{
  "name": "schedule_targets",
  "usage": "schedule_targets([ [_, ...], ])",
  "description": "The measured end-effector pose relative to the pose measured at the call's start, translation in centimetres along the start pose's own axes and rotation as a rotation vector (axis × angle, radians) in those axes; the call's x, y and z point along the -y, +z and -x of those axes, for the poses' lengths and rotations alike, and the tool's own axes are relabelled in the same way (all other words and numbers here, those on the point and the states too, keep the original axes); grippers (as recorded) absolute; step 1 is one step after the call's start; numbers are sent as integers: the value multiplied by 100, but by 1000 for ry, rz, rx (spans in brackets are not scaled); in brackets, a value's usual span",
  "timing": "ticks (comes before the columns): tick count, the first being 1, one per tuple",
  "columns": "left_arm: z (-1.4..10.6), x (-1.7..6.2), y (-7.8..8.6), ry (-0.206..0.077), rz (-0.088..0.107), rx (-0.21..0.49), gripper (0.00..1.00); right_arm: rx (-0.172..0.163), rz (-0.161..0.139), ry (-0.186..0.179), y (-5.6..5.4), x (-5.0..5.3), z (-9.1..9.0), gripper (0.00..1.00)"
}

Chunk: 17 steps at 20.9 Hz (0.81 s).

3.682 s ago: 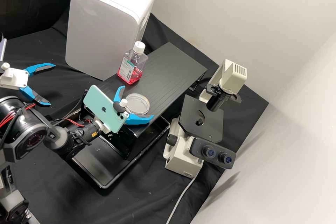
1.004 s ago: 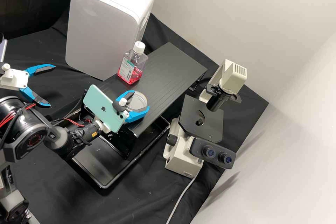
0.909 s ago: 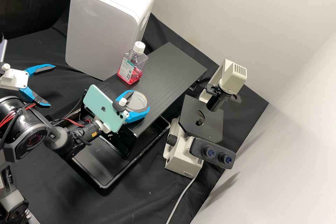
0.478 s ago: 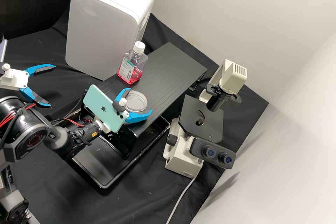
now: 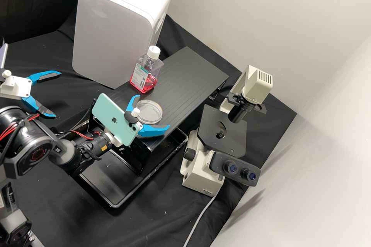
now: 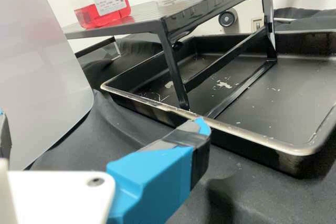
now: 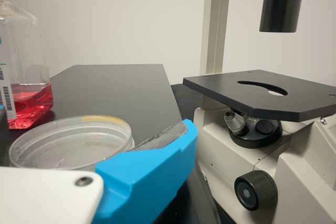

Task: Remove the lid from the petri dish

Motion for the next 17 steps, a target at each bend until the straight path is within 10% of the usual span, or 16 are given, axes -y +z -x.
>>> schedule_targets([
  [17, 0, 0, 0, 0, 0, 0, 100, -35, 23, -37, -92, 100, 8, 100],
])
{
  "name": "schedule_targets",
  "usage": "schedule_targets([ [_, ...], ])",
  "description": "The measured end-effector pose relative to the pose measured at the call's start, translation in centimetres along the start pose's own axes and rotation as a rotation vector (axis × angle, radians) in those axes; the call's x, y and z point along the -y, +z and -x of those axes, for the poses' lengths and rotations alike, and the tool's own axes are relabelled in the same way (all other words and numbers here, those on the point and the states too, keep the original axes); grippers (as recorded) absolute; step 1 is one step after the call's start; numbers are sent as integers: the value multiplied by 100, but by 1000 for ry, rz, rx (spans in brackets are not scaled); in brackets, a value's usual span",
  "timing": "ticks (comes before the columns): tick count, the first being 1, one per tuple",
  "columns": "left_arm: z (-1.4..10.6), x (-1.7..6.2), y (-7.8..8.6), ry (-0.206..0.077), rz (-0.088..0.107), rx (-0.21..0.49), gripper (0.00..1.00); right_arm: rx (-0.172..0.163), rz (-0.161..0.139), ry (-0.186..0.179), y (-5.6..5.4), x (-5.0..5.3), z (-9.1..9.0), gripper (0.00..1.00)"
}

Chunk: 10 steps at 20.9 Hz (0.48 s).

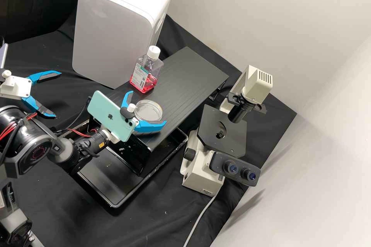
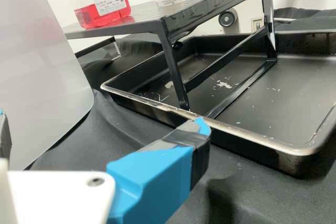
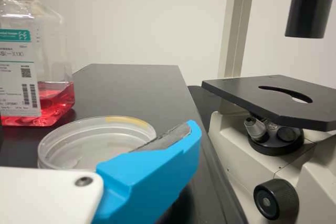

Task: Remove the lid from the petri dish

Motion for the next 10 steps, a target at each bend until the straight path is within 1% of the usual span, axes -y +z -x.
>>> schedule_targets([
  [6, 0, 0, 0, 0, 0, 0, 100, 10, 19, -9, 24, 26, -7, 100],
  [10, 0, 0, 0, 0, 0, 0, 100, 10, 19, -9, 24, 26, -7, 100],
])
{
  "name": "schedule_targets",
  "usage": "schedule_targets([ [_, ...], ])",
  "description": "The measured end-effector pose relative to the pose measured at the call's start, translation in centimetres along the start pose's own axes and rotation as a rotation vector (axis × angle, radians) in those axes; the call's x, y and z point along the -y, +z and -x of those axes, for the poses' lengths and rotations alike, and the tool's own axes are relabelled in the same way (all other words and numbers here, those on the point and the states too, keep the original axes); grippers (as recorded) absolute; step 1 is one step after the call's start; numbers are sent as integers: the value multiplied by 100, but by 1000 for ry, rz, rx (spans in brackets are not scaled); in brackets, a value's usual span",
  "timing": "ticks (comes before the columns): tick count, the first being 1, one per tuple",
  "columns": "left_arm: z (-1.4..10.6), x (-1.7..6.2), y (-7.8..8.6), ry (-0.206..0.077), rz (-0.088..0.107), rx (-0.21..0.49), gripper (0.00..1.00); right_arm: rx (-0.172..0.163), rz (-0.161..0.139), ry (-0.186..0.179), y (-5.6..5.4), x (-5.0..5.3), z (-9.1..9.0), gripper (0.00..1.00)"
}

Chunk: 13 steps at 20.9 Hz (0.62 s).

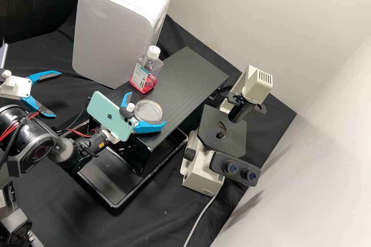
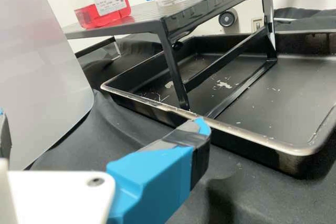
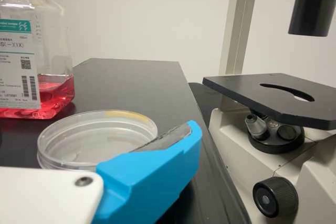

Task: Remove the lid from the petri dish

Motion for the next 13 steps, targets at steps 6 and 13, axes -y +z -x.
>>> schedule_targets([
  [6, -10, 11, -5, -5, 2, -5, 100, 0, 0, 0, 0, 0, 0, 100],
  [13, -26, -4, -6, 2, 2, -6, 100, 0, 0, 0, 0, 0, 0, 0],
])
